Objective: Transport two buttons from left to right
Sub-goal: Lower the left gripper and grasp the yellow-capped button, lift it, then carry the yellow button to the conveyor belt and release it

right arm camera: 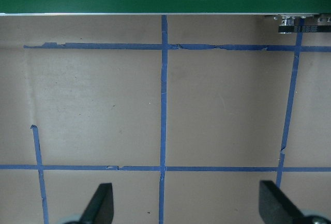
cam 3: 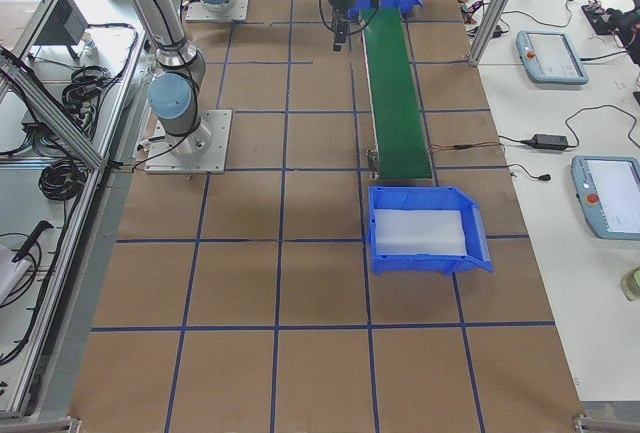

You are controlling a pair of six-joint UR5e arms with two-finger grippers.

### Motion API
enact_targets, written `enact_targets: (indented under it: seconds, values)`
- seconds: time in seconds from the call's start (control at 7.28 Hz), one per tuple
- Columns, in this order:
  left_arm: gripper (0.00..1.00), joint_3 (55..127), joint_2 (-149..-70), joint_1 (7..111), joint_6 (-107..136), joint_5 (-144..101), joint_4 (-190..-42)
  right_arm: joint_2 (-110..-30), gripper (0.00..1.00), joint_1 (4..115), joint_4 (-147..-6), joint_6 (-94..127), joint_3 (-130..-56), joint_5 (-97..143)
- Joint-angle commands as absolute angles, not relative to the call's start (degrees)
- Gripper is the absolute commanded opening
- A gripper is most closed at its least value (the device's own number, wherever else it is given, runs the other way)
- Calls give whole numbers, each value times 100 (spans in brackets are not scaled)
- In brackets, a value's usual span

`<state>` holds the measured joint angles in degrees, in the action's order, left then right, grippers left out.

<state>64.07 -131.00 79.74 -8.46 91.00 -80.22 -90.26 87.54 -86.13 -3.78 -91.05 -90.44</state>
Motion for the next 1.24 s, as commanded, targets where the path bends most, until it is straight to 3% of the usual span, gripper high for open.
enact_targets:
  seconds: [0.0,0.14,0.41,0.69,1.1]
  values:
    - [13,6425,-12012,8181,-844,9123,-8793,-9026,100,8754,-8613,-378,-9105,-9044]
    - [13,6477,-11545,8461,-739,9140,-9102,-9026,100,8754,-8613,-378,-9105,-9044]
    - [13,6608,-11399,9294,285,9123,-9027,-9026,100,8754,-8613,-378,-9105,-9044]
    - [13,6906,-11863,9955,939,9106,-8056,-9026,100,8754,-8613,-378,-9105,-9044]
    - [13,7172,-12628,10037,1002,9053,-7032,-9026,100,8754,-8613,-378,-9114,-9044]
